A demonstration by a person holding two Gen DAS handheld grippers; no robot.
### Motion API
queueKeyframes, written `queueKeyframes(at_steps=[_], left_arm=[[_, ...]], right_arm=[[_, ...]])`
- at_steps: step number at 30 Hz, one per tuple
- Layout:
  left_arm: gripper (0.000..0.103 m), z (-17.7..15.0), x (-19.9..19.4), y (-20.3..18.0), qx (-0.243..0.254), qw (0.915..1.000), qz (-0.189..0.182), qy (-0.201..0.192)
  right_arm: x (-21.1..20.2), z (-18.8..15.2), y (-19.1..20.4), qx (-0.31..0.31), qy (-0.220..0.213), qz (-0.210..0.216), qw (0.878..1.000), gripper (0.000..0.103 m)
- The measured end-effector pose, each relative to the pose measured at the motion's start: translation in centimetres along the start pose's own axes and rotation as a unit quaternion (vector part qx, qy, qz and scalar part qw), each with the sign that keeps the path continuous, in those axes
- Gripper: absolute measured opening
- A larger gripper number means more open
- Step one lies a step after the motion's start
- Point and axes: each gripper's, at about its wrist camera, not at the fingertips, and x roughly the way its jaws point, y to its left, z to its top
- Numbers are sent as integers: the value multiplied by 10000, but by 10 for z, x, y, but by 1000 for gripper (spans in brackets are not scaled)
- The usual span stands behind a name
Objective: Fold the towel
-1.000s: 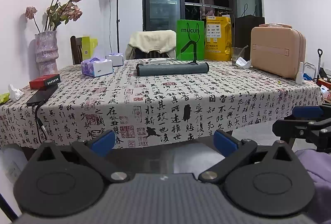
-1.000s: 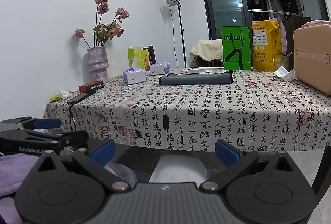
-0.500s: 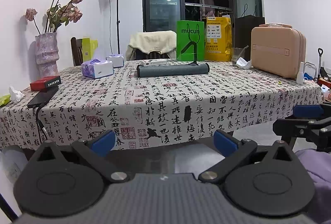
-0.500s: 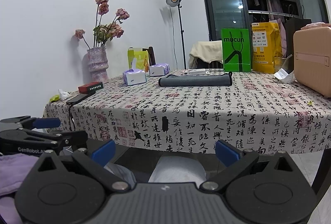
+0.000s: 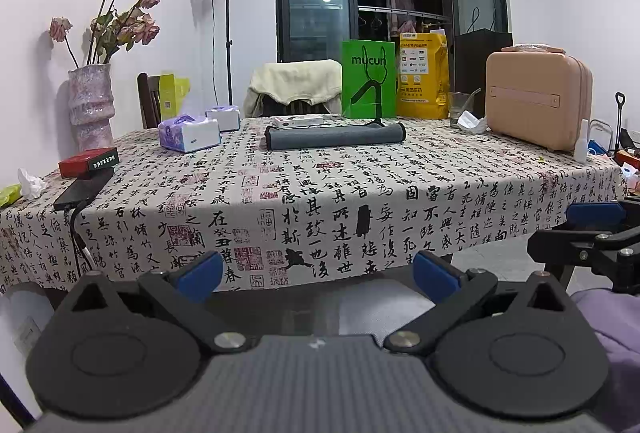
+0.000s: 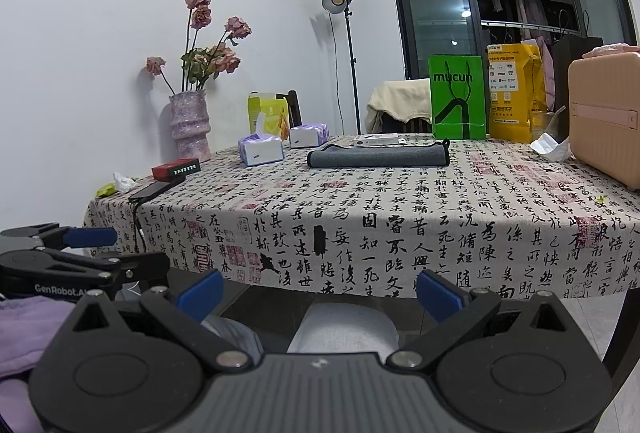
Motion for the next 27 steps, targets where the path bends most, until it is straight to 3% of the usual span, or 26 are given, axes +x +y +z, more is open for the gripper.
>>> queueKeyframes(at_steps=[27], left_arm=[[103,1,0,0,34,10000,7,-12]], right_arm=[[0,0,1,-2,4,11,10000,103]])
